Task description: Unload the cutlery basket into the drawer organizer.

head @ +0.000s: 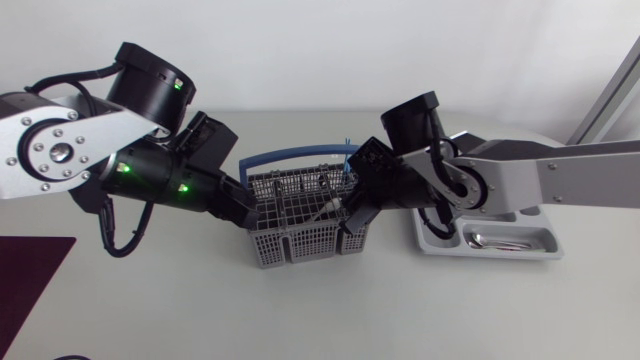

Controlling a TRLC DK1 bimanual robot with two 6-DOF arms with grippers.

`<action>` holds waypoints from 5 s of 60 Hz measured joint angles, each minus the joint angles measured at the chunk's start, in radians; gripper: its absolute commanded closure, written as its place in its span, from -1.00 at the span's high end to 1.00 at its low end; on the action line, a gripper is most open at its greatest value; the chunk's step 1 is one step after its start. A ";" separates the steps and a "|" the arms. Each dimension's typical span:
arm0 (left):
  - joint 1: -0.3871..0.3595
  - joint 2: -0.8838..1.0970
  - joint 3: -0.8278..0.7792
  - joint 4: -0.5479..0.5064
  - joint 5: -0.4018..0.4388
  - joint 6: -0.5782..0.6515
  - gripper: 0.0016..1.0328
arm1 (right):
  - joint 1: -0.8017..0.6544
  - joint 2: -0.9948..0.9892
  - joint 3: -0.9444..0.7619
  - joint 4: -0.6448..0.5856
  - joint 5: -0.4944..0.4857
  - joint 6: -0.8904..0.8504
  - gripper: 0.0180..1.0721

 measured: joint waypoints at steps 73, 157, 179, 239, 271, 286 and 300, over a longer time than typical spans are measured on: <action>0.027 -0.055 -0.051 0.037 0.000 0.015 -0.64 | 0.024 -0.127 -0.041 -0.058 0.032 0.052 -0.75; 0.033 -0.113 -0.073 0.037 0.000 0.015 -0.64 | 0.064 0.020 0.118 -0.254 0.118 0.198 -0.88; 0.033 -0.137 -0.073 0.037 0.000 0.015 -0.64 | 0.082 -0.033 0.080 -0.235 0.113 0.213 -0.88; -0.023 -0.088 -0.105 0.109 -0.007 0.018 -0.64 | 0.034 -0.328 -0.254 0.039 -0.027 0.193 -0.88; -0.074 -0.001 0.038 0.119 -0.006 -0.005 -0.63 | -0.015 -0.536 -0.489 0.249 -0.110 0.136 -0.88; -0.022 0.124 0.264 -0.143 0.291 0.047 -0.61 | -0.037 -0.563 -0.526 0.248 -0.149 0.125 -0.88; -0.128 0.186 0.382 -0.311 0.344 0.243 0.00 | -0.037 -0.563 -0.526 0.248 -0.153 0.106 -0.88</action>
